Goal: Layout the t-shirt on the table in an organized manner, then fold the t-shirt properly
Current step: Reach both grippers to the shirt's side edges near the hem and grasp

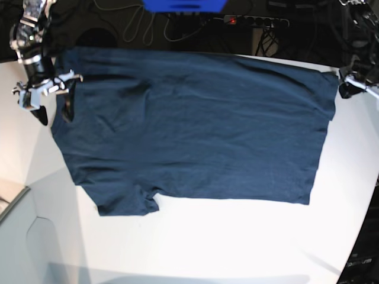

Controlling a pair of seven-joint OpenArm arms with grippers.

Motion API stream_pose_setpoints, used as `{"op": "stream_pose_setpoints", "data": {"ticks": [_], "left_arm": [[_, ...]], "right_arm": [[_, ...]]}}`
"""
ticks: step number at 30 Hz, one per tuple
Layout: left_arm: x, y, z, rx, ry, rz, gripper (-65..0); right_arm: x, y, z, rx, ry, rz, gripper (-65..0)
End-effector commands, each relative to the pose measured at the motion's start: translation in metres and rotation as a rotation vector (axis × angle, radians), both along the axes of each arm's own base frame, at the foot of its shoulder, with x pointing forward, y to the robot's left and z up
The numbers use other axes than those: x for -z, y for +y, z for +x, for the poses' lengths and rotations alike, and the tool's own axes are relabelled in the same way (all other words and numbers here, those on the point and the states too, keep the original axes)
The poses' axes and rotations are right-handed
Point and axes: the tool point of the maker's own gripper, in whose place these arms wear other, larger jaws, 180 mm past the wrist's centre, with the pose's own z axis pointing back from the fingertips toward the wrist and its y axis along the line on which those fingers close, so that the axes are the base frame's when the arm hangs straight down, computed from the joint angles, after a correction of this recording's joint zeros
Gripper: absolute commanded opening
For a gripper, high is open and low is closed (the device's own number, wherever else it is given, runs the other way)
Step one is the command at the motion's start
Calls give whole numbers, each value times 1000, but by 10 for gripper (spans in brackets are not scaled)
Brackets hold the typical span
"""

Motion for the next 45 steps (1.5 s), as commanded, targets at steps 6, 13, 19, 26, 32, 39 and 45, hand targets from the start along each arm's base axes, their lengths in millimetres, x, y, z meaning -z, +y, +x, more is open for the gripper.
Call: {"op": "stream_pose_setpoints", "data": {"ticks": [6,13,19,26,32,39,45], "left_arm": [[-41,8,49,7,-159,40,-266],[-70,6,106,-12,-292,-5,-266],[-70,12,146,-41,-329,-84,-266],[-61,-7,199,53,-315,-13,-266],[-34,-24,227,65,-314,-55,-266],[-13,-35,251,72,-320,-71,-266],[4,-39,255,64,-300,-117,-266]], "right_arm": [[-1,-14,83,-13,62,-70,-230],[16,-23,162,-38,166,-73,-228],[34,-26,190,-59,258,17,-227],[40,-32,200,0,230,69,-227],[49,-51,193,104,222,21,-227],[59,-52,185,132,244,9,-227],[74,-42,172,122,278,20,-231]]}}
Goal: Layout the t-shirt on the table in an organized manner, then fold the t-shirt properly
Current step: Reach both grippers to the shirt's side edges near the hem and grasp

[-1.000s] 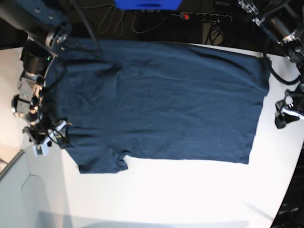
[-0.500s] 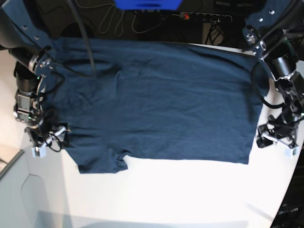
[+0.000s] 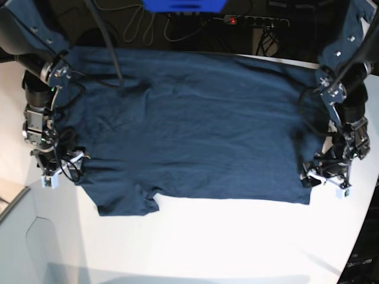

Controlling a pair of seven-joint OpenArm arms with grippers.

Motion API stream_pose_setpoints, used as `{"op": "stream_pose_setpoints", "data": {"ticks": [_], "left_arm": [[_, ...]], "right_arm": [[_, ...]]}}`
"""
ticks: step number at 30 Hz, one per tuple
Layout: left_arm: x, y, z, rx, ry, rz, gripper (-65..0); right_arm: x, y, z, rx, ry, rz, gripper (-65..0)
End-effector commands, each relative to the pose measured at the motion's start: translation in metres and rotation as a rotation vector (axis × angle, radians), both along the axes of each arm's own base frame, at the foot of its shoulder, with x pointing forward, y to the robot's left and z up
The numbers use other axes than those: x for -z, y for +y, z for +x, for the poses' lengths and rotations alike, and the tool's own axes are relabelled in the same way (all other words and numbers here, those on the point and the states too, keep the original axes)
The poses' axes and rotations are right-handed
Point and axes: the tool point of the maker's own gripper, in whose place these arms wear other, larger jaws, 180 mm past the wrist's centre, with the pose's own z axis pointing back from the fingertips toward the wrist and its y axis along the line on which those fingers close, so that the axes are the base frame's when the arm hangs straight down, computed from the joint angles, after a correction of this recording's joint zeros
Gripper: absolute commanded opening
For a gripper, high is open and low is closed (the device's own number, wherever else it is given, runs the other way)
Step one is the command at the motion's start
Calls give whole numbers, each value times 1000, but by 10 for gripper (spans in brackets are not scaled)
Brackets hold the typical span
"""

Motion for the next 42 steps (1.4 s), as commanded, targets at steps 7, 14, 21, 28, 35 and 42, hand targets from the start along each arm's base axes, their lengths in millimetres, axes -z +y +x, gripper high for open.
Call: {"op": "stream_pose_setpoints", "data": {"ticks": [7,14,21,28,35,42], "left_arm": [[-22,13,16,-22,-68,3,-266],[-3,8,0,-18,-27,-4,-266],[7,10,-11,-21,-2,-1,-267],[24,25,-28,-102,58,38,-269],[37,9,-35,-20,106,81,-411],[38,8,-36,-14,111,79,-650]], "right_arm": [[7,19,-3,-125,37,-72,-278],[14,28,-8,-159,58,-81,-522],[15,25,-10,-157,61,-86,-556],[16,24,-11,-158,68,-89,-571],[16,24,-11,-158,68,-89,-650],[15,24,-10,-156,60,-88,-650]]}}
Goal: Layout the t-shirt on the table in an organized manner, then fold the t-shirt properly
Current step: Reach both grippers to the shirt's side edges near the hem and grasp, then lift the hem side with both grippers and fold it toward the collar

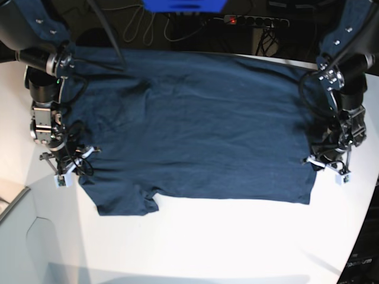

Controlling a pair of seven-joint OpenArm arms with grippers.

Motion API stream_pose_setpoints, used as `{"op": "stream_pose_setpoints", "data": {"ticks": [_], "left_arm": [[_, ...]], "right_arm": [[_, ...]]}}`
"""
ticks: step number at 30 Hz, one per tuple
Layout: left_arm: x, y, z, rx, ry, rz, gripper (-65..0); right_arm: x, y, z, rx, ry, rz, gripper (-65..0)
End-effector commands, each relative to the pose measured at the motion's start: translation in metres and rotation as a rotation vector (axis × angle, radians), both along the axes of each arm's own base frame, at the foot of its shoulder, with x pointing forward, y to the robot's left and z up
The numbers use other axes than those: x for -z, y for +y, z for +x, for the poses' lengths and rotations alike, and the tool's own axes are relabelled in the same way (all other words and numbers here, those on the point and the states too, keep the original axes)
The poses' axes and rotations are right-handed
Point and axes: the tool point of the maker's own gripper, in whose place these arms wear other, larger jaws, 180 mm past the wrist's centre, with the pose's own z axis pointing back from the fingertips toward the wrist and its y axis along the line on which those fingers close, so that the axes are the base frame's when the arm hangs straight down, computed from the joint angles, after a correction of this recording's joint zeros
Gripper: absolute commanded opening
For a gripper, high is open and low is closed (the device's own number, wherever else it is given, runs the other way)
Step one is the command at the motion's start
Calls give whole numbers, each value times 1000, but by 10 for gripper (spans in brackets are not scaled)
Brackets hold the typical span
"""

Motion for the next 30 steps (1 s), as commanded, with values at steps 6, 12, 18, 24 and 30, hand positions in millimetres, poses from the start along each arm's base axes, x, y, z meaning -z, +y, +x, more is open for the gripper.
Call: {"op": "stream_pose_setpoints", "data": {"ticks": [6,12,18,24,30], "left_arm": [[4,-10,-1,32,39,-6,-650],[8,-3,-13,-14,24,-37,-650],[-19,8,-16,-35,-10,-55,-650],[-58,16,-19,-22,-88,-30,-650],[-79,15,-29,-2,-108,-39,-650]], "right_arm": [[-7,-7,4,-8,-31,-24,-650],[-18,-15,-4,-15,-108,-63,-650],[-36,-20,-5,-25,-170,-110,-650],[-63,-23,-6,15,-267,-84,-650],[-80,-7,-21,-62,-314,-91,-650]]}}
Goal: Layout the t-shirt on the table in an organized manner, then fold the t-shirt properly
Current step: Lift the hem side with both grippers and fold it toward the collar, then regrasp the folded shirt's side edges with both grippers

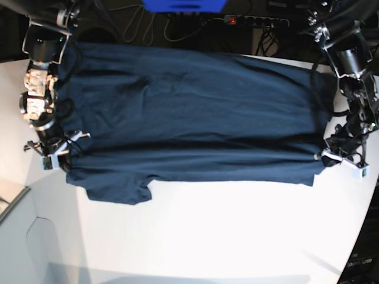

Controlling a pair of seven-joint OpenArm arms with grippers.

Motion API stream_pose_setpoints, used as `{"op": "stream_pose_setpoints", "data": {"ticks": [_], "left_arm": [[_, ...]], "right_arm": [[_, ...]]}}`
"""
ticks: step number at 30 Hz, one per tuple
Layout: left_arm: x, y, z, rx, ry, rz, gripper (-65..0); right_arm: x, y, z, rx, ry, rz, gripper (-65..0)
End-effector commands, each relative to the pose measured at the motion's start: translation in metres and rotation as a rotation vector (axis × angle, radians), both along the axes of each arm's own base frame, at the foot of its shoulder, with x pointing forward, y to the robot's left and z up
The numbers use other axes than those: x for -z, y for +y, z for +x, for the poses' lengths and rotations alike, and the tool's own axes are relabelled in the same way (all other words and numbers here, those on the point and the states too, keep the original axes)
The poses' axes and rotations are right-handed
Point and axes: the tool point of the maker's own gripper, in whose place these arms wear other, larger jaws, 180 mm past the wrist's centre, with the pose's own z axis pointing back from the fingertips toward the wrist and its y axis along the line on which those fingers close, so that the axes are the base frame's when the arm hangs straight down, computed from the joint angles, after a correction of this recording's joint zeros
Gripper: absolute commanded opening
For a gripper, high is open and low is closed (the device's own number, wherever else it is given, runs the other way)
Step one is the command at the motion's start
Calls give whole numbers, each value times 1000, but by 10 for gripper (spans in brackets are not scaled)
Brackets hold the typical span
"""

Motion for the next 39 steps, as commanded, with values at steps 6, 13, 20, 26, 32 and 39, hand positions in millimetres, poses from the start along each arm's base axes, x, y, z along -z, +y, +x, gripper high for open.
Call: {"op": "stream_pose_setpoints", "data": {"ticks": [6,13,20,26,32,39], "left_arm": [[-21,8,-14,7,-58,31,-650],[6,7,-50,-2,8,2,-650],[13,7,-59,-2,31,3,-650],[14,7,-60,0,38,4,-649],[14,6,-60,0,39,1,-490],[10,12,-59,0,34,16,-233]], "right_arm": [[-36,21,-22,-74,-106,-3,-650],[-16,24,-70,-90,-36,-25,-650],[-2,27,-98,-100,19,-29,-650],[11,30,-114,-110,73,-30,-650],[20,31,-124,-118,121,-39,-526],[-11,30,-117,-128,42,-83,-314]]}}
